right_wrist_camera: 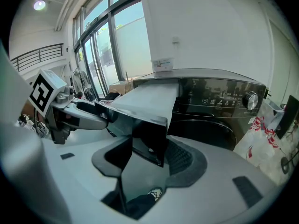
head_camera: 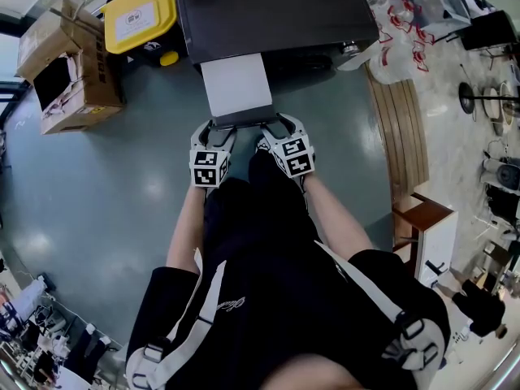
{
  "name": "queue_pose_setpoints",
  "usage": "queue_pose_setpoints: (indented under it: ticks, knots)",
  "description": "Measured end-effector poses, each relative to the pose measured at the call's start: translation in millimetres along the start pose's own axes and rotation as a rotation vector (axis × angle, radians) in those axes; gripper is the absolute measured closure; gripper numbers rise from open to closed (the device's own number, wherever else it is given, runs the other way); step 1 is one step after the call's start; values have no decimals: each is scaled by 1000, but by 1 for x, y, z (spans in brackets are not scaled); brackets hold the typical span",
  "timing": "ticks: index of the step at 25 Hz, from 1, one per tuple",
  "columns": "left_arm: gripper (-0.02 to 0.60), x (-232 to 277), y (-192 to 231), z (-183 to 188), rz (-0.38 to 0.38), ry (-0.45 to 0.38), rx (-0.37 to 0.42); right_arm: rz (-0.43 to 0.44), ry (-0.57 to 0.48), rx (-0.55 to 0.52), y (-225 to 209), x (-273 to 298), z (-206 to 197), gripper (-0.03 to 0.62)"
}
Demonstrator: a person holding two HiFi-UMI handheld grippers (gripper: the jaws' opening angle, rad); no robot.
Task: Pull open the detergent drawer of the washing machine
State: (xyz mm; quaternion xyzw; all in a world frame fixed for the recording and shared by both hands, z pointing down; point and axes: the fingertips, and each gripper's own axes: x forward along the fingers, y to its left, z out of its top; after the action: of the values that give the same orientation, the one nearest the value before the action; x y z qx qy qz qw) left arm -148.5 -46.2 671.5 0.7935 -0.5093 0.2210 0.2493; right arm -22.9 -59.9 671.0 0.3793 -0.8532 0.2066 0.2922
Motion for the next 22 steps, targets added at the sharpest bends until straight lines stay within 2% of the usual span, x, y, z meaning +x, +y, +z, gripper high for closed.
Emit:
queue_pose_setpoints:
  ticks: [22]
  knots:
    - [284,-11,-9,-13,3,-3,-17,-12,-7,5,8,-12,-13,373]
